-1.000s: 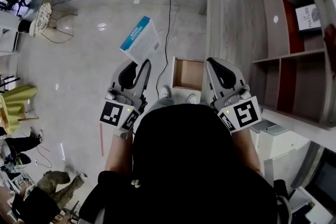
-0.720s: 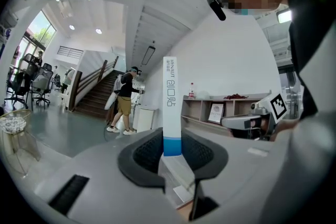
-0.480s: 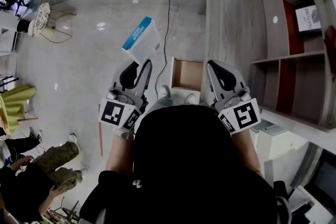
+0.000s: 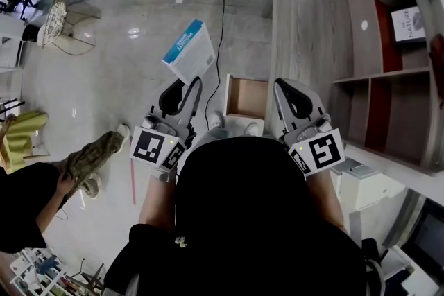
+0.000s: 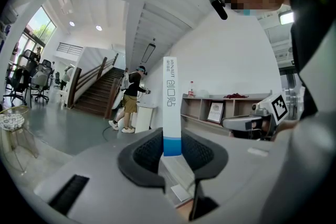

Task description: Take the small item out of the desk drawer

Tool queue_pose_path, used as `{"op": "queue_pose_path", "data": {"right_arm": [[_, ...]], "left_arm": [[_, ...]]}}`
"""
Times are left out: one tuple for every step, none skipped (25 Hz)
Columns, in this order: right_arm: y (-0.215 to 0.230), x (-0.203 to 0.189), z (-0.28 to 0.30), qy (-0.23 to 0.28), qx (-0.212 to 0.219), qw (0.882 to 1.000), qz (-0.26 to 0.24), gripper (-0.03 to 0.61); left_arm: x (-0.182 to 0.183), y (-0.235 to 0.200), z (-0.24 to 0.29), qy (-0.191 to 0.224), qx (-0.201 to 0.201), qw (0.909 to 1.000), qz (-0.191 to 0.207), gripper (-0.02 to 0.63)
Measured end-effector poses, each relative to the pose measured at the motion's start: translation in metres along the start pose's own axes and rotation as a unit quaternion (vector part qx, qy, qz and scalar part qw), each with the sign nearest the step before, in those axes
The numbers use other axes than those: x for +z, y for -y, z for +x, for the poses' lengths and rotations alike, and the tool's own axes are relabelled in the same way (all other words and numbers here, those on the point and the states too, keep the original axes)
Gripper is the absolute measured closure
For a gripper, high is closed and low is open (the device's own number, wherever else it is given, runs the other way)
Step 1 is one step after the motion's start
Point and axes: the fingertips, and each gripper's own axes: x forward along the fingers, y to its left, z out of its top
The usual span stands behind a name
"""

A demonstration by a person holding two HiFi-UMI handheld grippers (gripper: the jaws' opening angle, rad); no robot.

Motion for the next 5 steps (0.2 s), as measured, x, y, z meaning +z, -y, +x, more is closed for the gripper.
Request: {"op": "queue_pose_path", "data": {"right_arm": [[0.0017,-0.0017,-0.0006,0.000,0.000,1.000,0.000,0.581],[0.0038,-0.0038,-0.0013,-0.001,0.000,1.000,0.000,0.581],[0.0059,-0.0057,-0.0022,0.000,0.000,1.000,0.001,0.581],[0.0081,-0.0075,-0.0031,0.000,0.000,1.000,0.001,0.581],[0.0102,-0.0092,-0.0040,0.001,0.000,1.000,0.001,0.581]], "left_arm": [[-0.0020,0.0009,0.0012,-0.002,0.000,1.0000,0.000,0.512],[-0.0042,0.0021,0.0027,-0.003,0.000,1.0000,0.000,0.512],[-0.0063,0.0035,0.0043,-0.004,0.000,1.0000,0.000,0.512],[-0.0081,0.0050,0.0058,-0.004,0.000,1.0000,0.001,0.512],[-0.0099,0.0065,0.0074,-0.004,0.001,1.0000,0.001,0.512]]}}
